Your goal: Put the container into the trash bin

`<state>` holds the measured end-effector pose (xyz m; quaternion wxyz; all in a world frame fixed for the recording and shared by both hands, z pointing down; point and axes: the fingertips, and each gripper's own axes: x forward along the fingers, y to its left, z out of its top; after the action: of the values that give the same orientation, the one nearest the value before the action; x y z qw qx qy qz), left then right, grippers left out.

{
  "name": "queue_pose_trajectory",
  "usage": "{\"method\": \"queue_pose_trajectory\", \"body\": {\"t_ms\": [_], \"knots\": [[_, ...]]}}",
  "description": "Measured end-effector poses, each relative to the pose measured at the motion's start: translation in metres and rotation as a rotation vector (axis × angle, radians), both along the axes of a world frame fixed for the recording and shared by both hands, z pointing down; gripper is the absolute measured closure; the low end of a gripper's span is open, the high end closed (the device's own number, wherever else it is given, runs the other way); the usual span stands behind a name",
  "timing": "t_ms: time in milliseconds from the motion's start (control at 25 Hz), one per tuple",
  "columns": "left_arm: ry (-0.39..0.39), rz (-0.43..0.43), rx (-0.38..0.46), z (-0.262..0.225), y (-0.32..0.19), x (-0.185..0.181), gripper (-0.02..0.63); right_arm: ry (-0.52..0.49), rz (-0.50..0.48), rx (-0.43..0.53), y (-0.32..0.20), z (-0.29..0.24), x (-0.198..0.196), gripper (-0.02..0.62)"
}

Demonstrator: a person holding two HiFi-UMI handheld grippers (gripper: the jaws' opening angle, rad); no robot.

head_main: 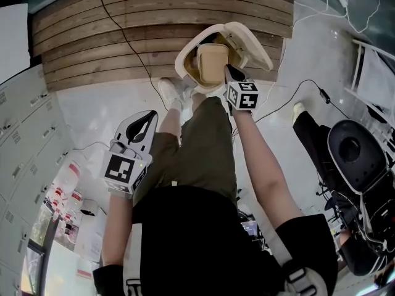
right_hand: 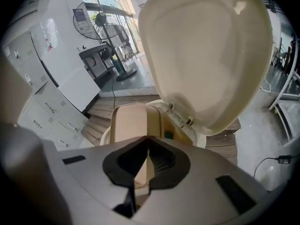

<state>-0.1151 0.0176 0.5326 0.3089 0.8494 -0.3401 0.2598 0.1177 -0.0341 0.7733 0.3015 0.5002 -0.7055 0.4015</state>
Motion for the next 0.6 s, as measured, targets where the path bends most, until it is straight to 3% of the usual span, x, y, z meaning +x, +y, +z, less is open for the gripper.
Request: {"method": "queue_pose_trajectory", "body": {"t_ms": [120,600], "knots": [[-0.03,-0.001,-0.013,0.001,0.0,0.001,0.597,0.011,-0.006,-0.02,-0.002,0.008,0.001,0.569],[-0.003,-0.026,-0.031,0.01,0.007,-0.007,0.597,0.065,-0.022,-0.105,-0.006,0.04,0.002,0.569]]}}
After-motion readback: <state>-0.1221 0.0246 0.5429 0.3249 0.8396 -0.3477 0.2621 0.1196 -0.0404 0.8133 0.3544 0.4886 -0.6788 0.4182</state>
